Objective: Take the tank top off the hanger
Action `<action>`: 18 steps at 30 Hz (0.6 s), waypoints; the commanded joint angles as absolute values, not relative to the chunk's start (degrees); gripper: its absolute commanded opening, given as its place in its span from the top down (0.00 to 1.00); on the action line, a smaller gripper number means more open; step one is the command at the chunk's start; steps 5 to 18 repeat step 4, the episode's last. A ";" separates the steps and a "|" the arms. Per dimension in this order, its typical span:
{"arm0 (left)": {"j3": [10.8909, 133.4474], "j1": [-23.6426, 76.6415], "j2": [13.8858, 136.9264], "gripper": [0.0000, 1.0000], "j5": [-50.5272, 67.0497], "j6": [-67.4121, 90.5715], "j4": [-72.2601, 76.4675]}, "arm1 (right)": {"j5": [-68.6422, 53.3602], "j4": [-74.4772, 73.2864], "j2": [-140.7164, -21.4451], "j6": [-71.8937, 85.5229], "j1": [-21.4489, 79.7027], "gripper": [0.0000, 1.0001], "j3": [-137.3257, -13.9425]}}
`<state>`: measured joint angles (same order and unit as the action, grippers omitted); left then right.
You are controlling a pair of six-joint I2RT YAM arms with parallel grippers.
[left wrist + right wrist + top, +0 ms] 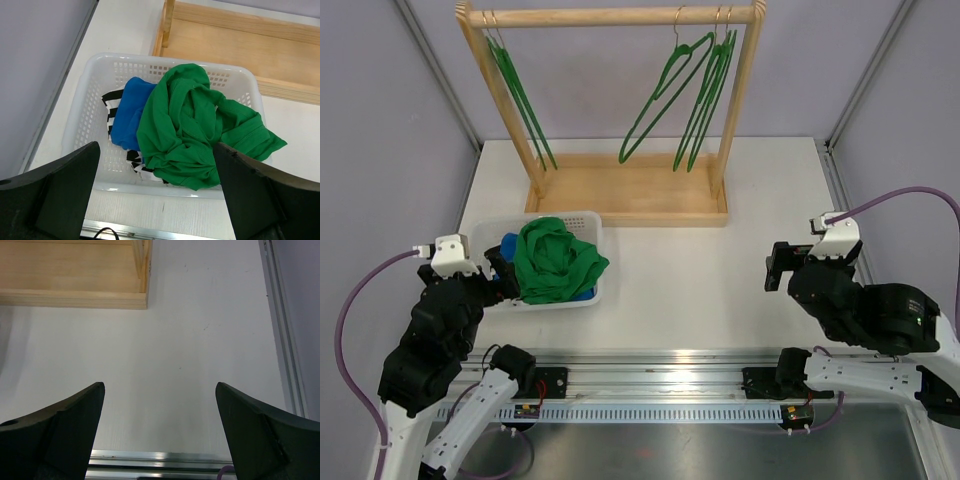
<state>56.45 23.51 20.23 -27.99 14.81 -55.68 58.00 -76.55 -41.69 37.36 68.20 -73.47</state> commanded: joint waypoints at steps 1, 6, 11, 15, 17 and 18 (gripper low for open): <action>55.90 23.29 19.60 0.01 -27.25 13.80 -52.47 | 59.94 -75.85 -42.36 38.67 68.20 0.01 -73.13; 55.90 23.29 19.34 0.01 -27.33 13.80 -52.47 | 60.03 -75.67 -42.45 39.28 68.20 0.00 -72.51; 55.90 23.29 19.34 0.01 -27.33 13.80 -52.47 | 60.03 -75.67 -42.45 39.28 68.20 0.00 -72.51; 55.90 23.29 19.34 0.01 -27.33 13.80 -52.47 | 60.03 -75.67 -42.45 39.28 68.20 0.00 -72.51; 55.90 23.29 19.34 0.01 -27.33 13.80 -52.47 | 60.03 -75.67 -42.45 39.28 68.20 0.00 -72.51; 55.90 23.29 19.34 0.01 -27.33 13.80 -52.47 | 60.03 -75.67 -42.45 39.28 68.20 0.00 -72.51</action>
